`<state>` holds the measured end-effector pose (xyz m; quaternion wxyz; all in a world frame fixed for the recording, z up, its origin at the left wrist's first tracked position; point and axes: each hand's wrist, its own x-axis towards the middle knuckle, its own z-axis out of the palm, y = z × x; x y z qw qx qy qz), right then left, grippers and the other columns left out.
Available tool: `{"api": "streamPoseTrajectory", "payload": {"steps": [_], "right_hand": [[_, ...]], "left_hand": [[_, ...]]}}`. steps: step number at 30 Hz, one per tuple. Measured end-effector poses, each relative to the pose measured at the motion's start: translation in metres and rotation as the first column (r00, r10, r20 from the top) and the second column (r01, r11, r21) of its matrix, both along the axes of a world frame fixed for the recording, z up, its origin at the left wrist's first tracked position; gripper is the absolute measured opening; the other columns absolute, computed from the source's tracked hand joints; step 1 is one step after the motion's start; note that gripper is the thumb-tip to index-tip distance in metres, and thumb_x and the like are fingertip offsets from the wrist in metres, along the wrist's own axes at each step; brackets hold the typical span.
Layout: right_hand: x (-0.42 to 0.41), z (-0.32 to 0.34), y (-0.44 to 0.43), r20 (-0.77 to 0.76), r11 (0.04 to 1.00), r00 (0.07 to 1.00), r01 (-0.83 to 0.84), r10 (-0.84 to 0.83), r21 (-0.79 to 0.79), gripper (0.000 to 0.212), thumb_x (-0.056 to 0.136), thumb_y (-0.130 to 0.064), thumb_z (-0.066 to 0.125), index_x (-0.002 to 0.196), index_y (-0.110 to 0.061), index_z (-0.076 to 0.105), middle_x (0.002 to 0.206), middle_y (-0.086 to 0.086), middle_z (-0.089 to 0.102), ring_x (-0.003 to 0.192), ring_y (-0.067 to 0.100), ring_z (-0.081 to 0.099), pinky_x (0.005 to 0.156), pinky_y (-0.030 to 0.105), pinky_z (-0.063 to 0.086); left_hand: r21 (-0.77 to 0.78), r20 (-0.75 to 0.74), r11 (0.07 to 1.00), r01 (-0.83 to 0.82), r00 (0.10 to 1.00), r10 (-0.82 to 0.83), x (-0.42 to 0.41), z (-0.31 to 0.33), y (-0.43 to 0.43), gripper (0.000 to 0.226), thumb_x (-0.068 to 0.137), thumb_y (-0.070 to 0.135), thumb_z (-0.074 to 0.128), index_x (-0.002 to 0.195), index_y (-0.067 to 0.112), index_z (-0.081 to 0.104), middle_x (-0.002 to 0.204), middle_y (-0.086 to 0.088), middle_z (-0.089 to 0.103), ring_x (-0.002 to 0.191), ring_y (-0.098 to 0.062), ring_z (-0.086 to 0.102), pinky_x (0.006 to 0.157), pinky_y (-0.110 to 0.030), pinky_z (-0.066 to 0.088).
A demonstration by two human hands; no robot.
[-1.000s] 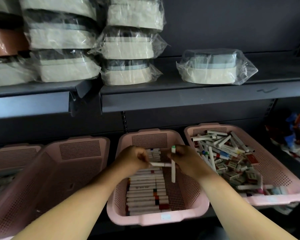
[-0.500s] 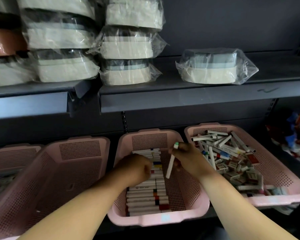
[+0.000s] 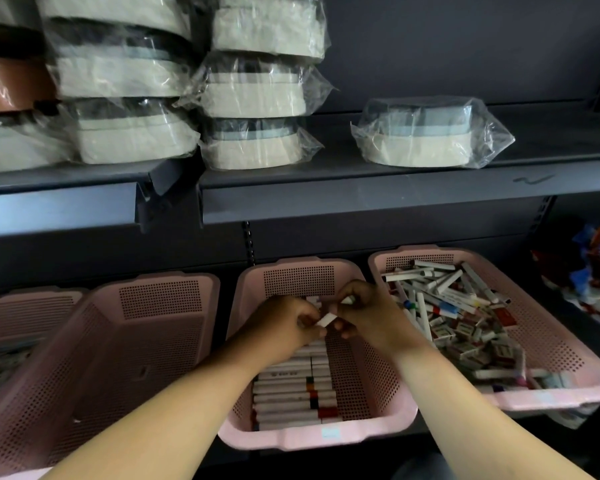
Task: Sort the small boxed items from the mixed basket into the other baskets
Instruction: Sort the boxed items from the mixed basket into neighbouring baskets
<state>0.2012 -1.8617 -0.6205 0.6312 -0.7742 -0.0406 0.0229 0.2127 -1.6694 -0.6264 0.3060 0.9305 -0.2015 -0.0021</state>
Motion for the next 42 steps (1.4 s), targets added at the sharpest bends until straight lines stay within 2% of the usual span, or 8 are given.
{"api": "streamPoseTrajectory", "payload": {"steps": [4,7,13,17,20,24,32,42], "right_hand": [[-0.002,0.007,0.01,0.031,0.985,0.999,-0.045,0.04,0.166,0.018,0.091,-0.013,0.071,0.105,-0.008,0.062,0.087,0.012,0.071,0.071,0.016,0.07,0.06,0.025,0.055],[-0.004,0.006,0.007,0.11,0.974,0.985,-0.112,0.136,-0.199,0.016,0.093,-0.028,0.07,0.107,-0.023,0.064,0.091,-0.008,0.07,0.076,-0.006,0.065,0.067,0.013,0.049],[-0.003,-0.004,0.001,0.125,0.832,0.97,-0.108,0.208,-0.544,0.004,0.095,-0.033,0.063,0.094,-0.035,0.066,0.093,-0.013,0.068,0.084,0.0,0.063,0.073,0.022,0.048],[-0.003,-0.011,0.002,0.163,0.686,0.947,-0.076,0.277,-0.724,0.009,0.098,-0.031,0.058,0.1,-0.032,0.067,0.102,-0.015,0.067,0.091,0.001,0.06,0.08,0.023,0.046],[-0.004,-0.016,0.012,0.16,0.607,0.933,-0.074,0.322,-0.791,0.014,0.1,-0.03,0.052,0.099,-0.029,0.066,0.103,-0.009,0.067,0.093,0.009,0.061,0.078,0.024,0.045],[0.0,-0.015,0.008,0.166,0.718,0.961,-0.047,0.223,-0.694,0.012,0.097,-0.034,0.055,0.098,-0.032,0.066,0.104,-0.014,0.068,0.093,0.002,0.063,0.083,0.024,0.051],[0.002,0.008,-0.033,0.237,0.831,0.971,0.11,0.026,-0.545,0.018,0.09,-0.019,0.061,0.084,-0.034,0.068,0.085,-0.019,0.068,0.08,-0.004,0.062,0.069,0.017,0.044],[-0.008,0.01,-0.114,0.144,0.681,0.976,0.217,-0.163,-0.699,0.021,0.097,-0.027,0.052,0.087,-0.035,0.068,0.094,-0.007,0.07,0.083,0.013,0.063,0.067,0.025,0.048]], "left_hand": [[-0.208,-0.048,0.974,-0.088,0.996,0.079,0.0,0.003,-0.004,0.01,0.089,0.023,0.081,0.081,0.022,0.075,0.075,0.002,0.073,0.068,-0.007,0.066,0.064,-0.029,0.052],[-0.41,-0.152,0.903,-0.124,0.986,0.066,0.001,0.009,-0.002,0.015,0.086,0.01,0.082,0.081,0.018,0.071,0.07,0.003,0.07,0.066,-0.008,0.065,0.064,-0.026,0.051],[-0.527,-0.289,0.817,-0.234,0.953,0.087,0.005,0.007,0.013,0.01,0.088,0.007,0.081,0.085,0.015,0.074,0.068,-0.002,0.073,0.066,-0.014,0.067,0.06,-0.024,0.051],[-0.111,-0.12,0.989,-0.101,0.989,0.088,0.007,0.002,0.024,0.018,0.081,0.014,0.087,0.086,0.028,0.078,0.084,0.01,0.076,0.076,0.001,0.069,0.074,-0.02,0.056],[0.204,-0.031,0.979,0.006,1.0,0.001,0.002,-0.002,0.025,0.018,0.087,0.025,0.082,0.102,0.032,0.079,0.098,0.016,0.073,0.087,0.003,0.064,0.079,-0.017,0.051],[0.401,0.003,0.916,-0.002,1.0,0.001,0.003,-0.012,0.029,0.015,0.091,0.031,0.073,0.105,0.032,0.078,0.106,0.013,0.07,0.101,-0.009,0.066,0.085,-0.023,0.051],[0.497,-0.041,0.868,0.005,0.999,0.017,0.01,-0.024,0.028,0.023,0.094,0.02,0.064,0.106,0.035,0.077,0.119,0.009,0.069,0.108,-0.015,0.064,0.083,-0.02,0.041],[0.371,0.129,0.926,0.074,0.983,-0.131,0.004,0.002,-0.049,0.018,0.094,0.027,0.057,0.081,0.025,0.07,0.085,0.008,0.067,0.079,-0.013,0.062,0.065,-0.026,0.045]]}}
